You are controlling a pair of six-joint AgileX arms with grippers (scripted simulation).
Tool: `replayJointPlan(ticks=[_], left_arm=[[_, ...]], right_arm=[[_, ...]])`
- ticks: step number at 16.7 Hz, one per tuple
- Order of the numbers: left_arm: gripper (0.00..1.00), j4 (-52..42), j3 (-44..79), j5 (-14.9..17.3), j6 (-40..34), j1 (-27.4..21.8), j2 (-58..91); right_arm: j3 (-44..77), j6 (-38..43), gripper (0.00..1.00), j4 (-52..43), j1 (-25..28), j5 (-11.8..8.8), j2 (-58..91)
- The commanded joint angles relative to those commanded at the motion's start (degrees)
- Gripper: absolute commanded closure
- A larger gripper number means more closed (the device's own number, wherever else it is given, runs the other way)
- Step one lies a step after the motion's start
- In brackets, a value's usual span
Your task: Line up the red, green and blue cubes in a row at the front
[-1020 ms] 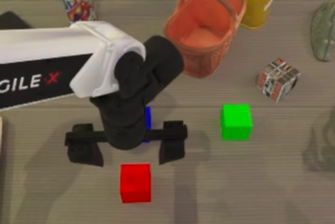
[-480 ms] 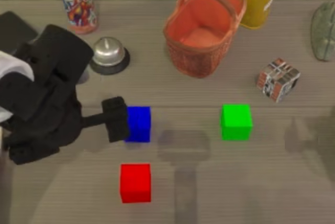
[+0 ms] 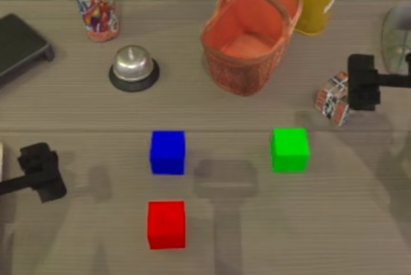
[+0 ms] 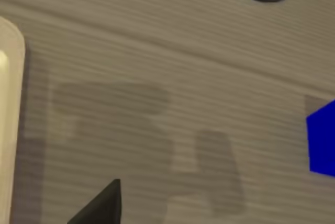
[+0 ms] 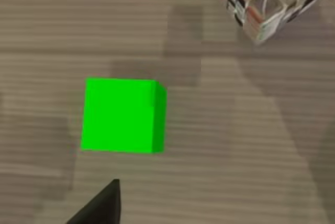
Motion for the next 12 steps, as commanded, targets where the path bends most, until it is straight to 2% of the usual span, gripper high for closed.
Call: replayJointPlan(ticks=[6, 12], left_arm=[[0.0, 14.0, -15.7, 0.9, 14.6, 9.3, -23.9], [0.0, 22.5, -21.0, 1.8, 24.4, 13.2, -35.6]], right_arm=[[23.8, 7.1, 0.0, -15.8, 6.8, 0.1, 29.7], [37.2, 10.9, 0.0, -23.3, 10.3, 0.1, 44.8]])
